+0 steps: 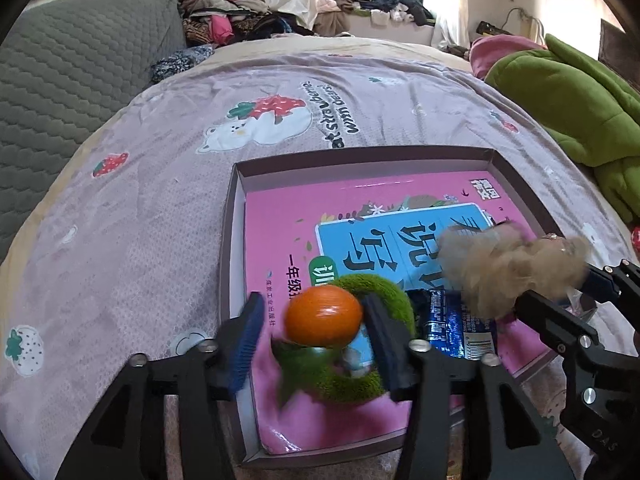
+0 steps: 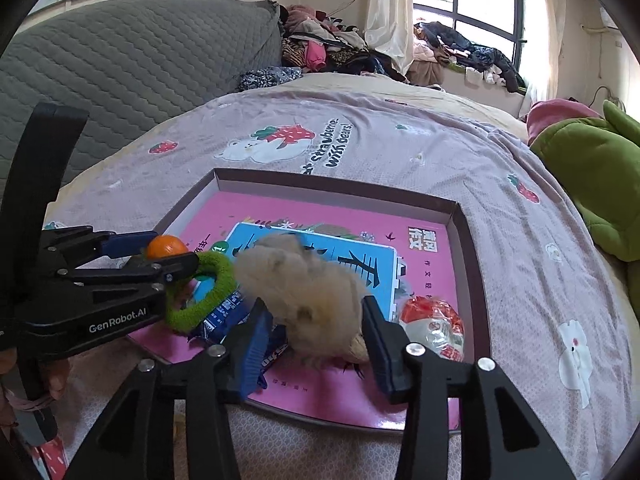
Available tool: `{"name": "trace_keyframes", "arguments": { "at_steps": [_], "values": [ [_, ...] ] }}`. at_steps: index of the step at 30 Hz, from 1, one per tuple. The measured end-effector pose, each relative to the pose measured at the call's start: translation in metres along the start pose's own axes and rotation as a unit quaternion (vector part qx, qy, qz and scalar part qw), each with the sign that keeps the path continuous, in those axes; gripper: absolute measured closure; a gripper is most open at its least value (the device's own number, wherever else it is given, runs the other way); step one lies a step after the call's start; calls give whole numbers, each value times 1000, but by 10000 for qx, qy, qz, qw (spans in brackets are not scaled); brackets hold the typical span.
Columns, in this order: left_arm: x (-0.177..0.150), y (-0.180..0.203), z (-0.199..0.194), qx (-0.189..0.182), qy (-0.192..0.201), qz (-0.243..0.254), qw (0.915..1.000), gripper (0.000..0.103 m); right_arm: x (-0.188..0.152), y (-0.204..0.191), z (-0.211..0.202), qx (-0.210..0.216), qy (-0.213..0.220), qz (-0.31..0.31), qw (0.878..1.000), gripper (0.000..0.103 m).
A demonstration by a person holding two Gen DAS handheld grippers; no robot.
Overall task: Organize objects
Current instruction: 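Open the left gripper dropping the orange onto the ring while the right gripper releases the scrunchie, then lower the left gripper around the yellow cake while the right gripper lowers around the red egg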
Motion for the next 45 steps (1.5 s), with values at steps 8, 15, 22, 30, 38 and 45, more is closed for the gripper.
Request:
{"name": "trace_keyframes", "arguments": {
  "at_steps": [8,15,22,30,38,45],
  "values": [
    [3,-2,-14,-8,44,-19,10000,41,5,-1,-15,9,82,-11,10000,49],
    [12,-5,-47,-110,287,-149,9994,41,15,3,-49,27,337,93,9994,49],
    [15,1,-87,-123,511,-143,9985,41,22,7,-96,61,659,216,9976,44],
    [0,13,-138,-262,723,-159,9969,41,4,14,-150,0,894,352,9954,40],
    [-30,26,-175,-373,818,-71,9959,41,-32,24,-177,-4,872,581,9945,39],
    [-60,37,-181,-399,738,81,9964,41,-61,36,-182,-55,753,875,9933,39]
  ]
}}
Point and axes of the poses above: each gripper's, at about its wrist camera, not at the fingertips, and z roughly the way its jaws point, y to its right, x to its top, the point moved 7 cm from there along z, roughly the way its jaws point, and after that the axes turned 4 degrees about -y, right-handed, at the moved point
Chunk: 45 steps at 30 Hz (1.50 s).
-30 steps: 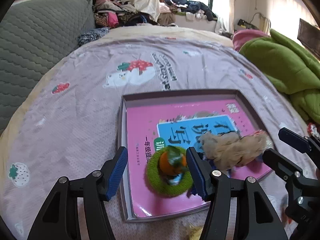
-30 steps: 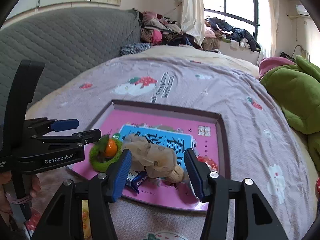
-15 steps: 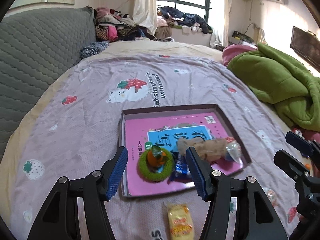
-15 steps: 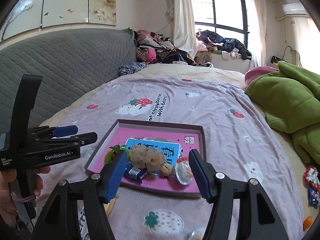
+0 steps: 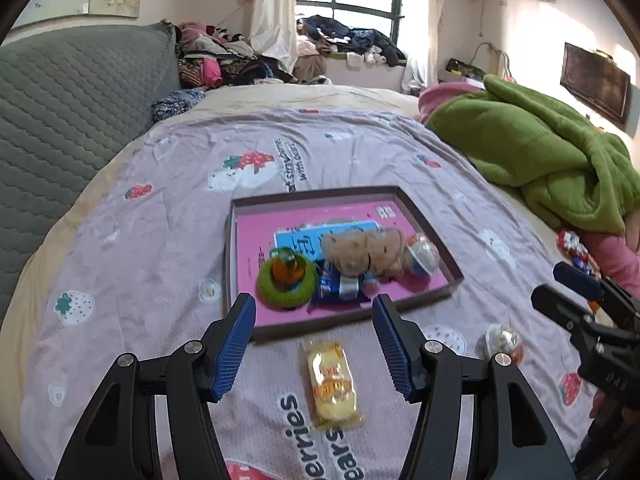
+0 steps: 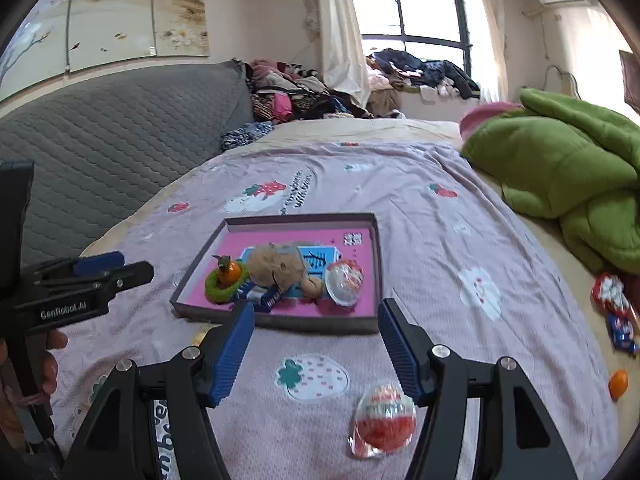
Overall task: Organize objects
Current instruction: 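Lower the left gripper around the yellow cake while the right gripper lowers around the red egg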
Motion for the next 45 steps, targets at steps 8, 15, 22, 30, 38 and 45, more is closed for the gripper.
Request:
{"name": "trace_keyframes", "arguments": {
  "at_steps": [8,15,22,30,38,45],
  "values": [
    [-30,3,16,7,-361,76,9993,41,-23,6,1,-125,-189,167,9996,39],
    [-52,4,41,6,-762,54,9971,41,-43,15,8,-327,-418,354,9980,39],
    [-64,13,56,20,-972,140,9952,41,-64,23,18,-504,-689,479,9952,39],
    [-72,16,66,101,-1094,183,9938,41,-80,34,35,-925,-1009,408,9897,39],
    [-77,13,79,107,-1250,66,9921,41,-89,41,56,-958,-1253,504,9862,39],
    [-80,12,94,157,-1399,26,9900,41,-89,47,69,-1050,-1349,574,9836,39]
  ]
}}
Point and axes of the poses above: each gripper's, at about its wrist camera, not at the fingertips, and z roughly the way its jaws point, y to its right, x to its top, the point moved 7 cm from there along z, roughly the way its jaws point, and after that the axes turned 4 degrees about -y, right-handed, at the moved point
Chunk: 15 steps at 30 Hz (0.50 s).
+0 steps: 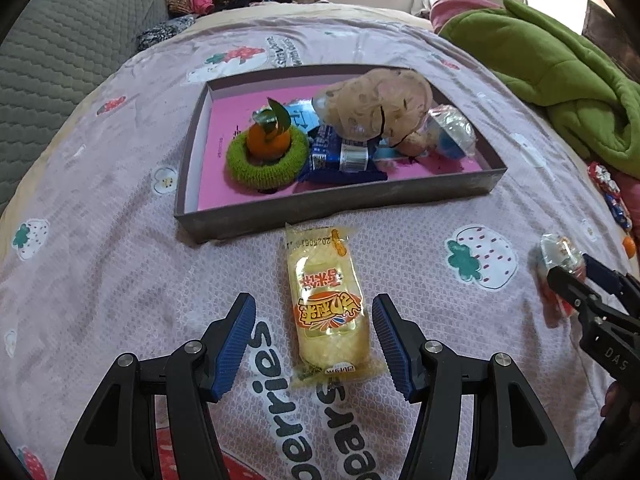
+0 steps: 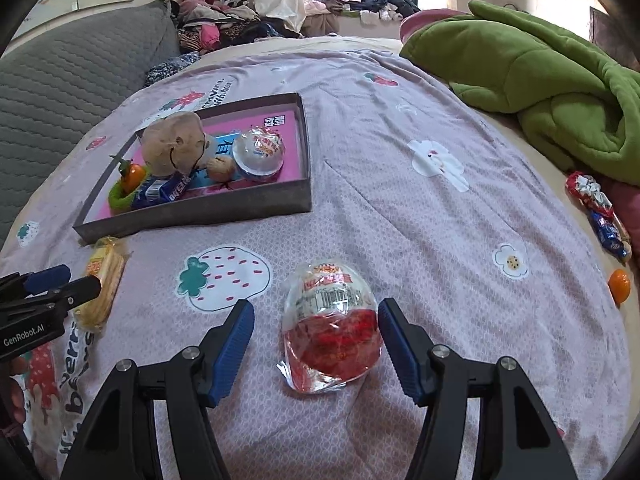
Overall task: Organize objects
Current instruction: 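Lower the left gripper around the yellow cake while the right gripper lowers around the red egg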
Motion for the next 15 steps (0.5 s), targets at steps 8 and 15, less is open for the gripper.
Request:
{"name": "trace_keyframes", "arguments": {
  "at_steps": [8,15],
  "values": [
    [5,6,19,153,-88,-57,9998,41,3,5,15,-136,-143,123,9997,41],
    [7,-1,33,190,-226,-236,9993,41,0,2,15,29,-153,91,9998,51]
  ]
}}
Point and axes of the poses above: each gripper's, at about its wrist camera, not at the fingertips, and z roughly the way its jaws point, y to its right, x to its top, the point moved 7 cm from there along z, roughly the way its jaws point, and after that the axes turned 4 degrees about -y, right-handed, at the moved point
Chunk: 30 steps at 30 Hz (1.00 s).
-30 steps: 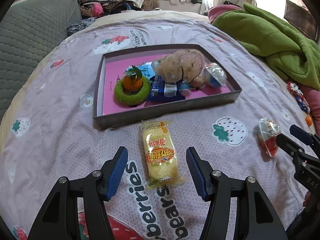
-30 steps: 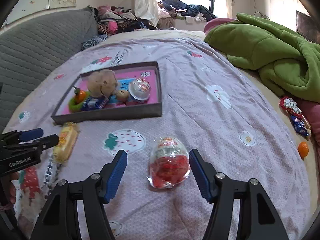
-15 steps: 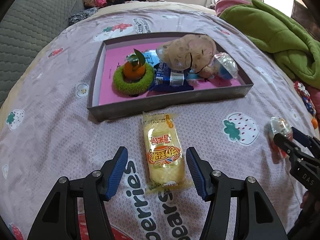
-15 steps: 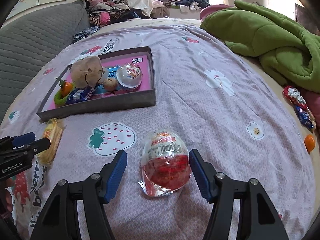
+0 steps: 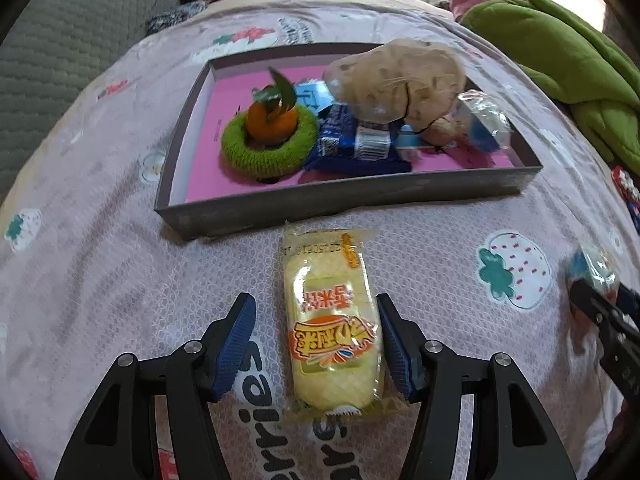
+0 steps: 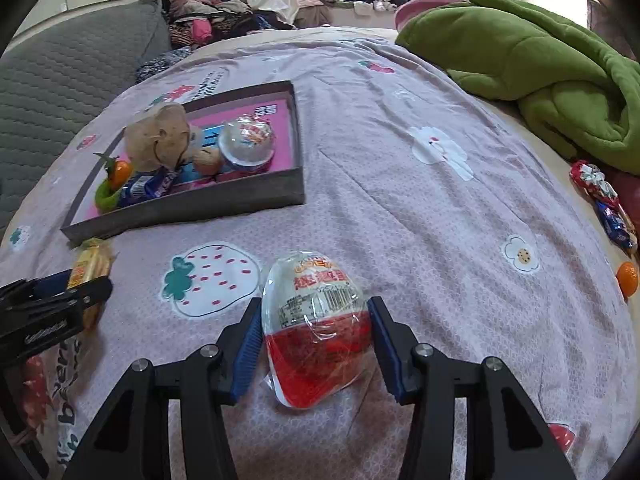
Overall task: Organize objects
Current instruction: 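Lower the left gripper around the yellow cake while the right gripper lowers around the red egg, then close the left gripper on the yellow cake while the right gripper closes on the red egg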
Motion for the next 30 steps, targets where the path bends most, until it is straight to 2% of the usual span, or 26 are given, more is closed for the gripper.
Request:
{"name": "trace_keyframes", "arguments": {
  "at_steps": [5,7,8,15,23,30],
  "values": [
    [2,0,3,-95,-12,-27,10000,45,0,-7,-4,80,39,-134,9999,52],
    [1,2,0,-123,15,-5,9999,59,0,-11,-6,118,74,-172,9998,52],
    [1,2,0,-125,25,11,9999,62,0,-12,-6,147,92,-191,9997,52],
    [1,7,-8,-169,67,91,9998,63,2,-22,-13,309,195,-289,9989,52],
    [7,10,-34,-217,383,169,9989,63,6,-29,-22,420,339,-382,9978,52],
    [17,9,-63,-339,683,157,9970,63,23,-48,-53,611,735,-630,9934,52]
  ]
}}
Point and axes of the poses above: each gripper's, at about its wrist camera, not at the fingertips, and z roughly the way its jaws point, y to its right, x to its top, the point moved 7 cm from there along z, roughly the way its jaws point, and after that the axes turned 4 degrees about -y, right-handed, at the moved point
